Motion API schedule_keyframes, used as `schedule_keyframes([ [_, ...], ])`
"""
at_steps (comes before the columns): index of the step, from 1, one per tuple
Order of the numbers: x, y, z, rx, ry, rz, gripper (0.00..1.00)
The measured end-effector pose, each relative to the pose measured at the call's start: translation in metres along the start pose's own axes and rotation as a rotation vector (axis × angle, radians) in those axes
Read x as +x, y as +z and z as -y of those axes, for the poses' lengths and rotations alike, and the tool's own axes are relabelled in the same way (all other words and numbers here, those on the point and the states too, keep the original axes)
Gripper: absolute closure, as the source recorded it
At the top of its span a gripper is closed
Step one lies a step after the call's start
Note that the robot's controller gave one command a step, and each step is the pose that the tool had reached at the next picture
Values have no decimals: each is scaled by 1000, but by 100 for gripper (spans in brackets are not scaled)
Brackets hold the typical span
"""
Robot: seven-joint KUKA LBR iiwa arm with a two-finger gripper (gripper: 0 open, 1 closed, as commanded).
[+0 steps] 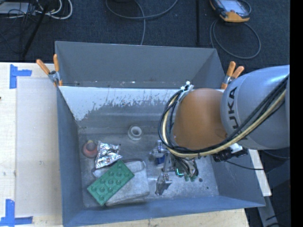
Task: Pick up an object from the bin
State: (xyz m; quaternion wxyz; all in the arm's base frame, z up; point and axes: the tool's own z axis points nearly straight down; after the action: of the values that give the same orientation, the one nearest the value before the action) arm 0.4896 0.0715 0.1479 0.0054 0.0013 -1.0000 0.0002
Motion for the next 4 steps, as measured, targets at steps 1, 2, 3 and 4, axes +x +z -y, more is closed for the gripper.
schedule_keyframes([
  [1,6,73,-84,3,-263,21,0],
  [2,15,47,-127,0,-348,14,0],
  [3,1,45,-99,3,-369,10,0],
  [4,3,74,-76,-3,-359,18,0],
])
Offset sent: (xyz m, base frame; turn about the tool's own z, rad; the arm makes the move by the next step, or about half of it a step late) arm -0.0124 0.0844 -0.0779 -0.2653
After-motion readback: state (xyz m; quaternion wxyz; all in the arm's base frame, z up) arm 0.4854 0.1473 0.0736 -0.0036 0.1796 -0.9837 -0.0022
